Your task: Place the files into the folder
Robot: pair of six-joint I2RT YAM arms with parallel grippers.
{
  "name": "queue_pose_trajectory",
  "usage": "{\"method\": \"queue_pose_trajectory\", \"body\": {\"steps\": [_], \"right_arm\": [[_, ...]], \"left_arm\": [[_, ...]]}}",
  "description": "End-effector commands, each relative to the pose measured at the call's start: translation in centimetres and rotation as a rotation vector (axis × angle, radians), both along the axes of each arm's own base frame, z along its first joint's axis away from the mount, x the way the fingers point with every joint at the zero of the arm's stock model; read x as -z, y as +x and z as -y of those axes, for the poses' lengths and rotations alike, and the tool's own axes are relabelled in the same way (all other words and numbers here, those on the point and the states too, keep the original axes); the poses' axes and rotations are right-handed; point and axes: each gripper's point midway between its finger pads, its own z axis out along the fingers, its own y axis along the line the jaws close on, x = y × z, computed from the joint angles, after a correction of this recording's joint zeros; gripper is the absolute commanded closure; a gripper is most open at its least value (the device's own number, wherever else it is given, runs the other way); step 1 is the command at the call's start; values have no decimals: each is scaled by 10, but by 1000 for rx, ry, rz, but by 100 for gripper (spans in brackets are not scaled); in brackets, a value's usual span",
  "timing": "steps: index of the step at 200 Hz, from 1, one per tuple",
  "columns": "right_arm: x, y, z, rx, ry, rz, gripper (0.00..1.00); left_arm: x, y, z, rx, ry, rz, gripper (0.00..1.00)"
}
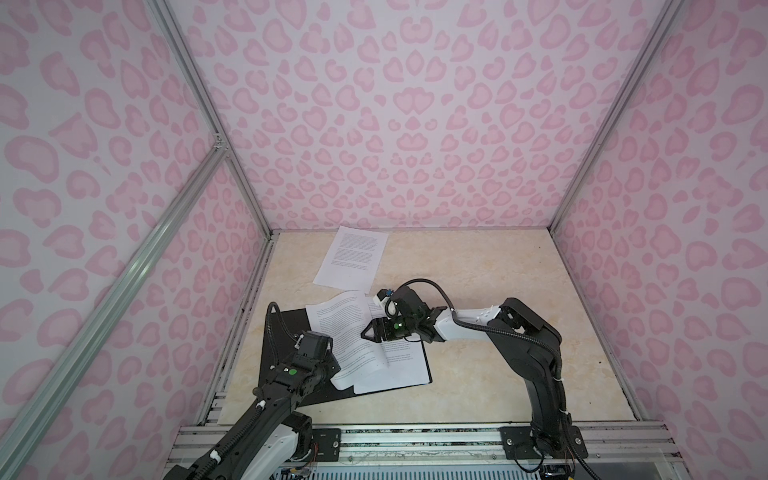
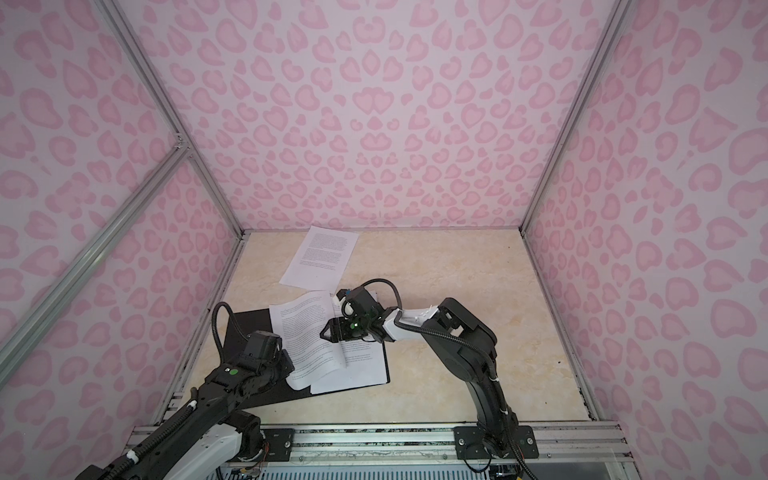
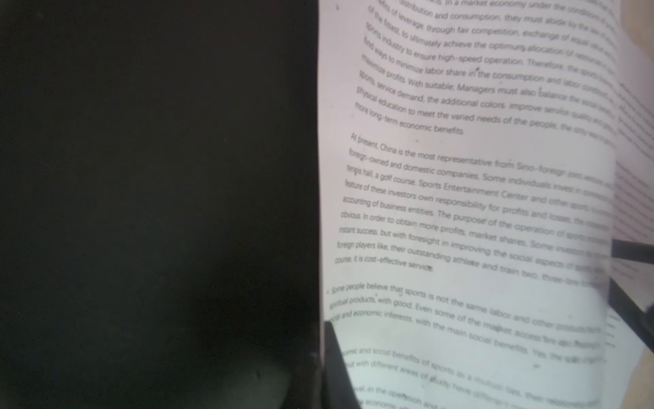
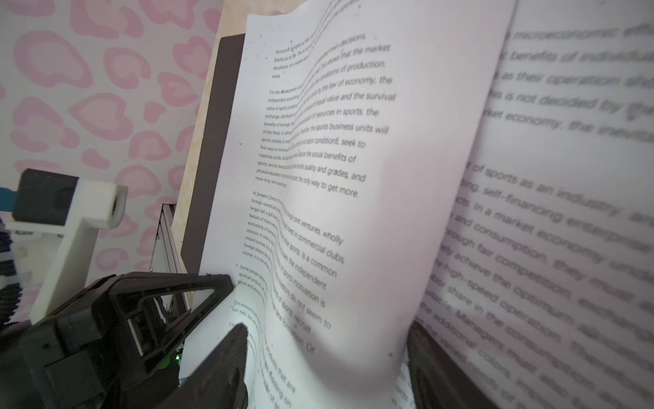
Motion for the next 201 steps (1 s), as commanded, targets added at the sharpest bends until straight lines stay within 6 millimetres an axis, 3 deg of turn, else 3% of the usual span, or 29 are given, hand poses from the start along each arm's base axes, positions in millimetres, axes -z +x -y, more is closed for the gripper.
{"method": "queue_pose_trajectory", "body": {"steps": [1, 105, 158, 201], "right_arm": [[-3, 2, -1, -1, 26, 3, 29], [2, 6, 11, 23, -4, -1, 28], [-4, -1, -1, -8, 60, -29, 29], [-14, -2, -14, -27, 163, -75, 38]], "left_arm": [[0, -2, -5, -18, 23, -7, 97], [0, -3, -6, -22, 21, -8, 97], [0, -2, -6, -20, 22, -6, 97], [0, -2, -4, -18, 13, -4, 97]]}}
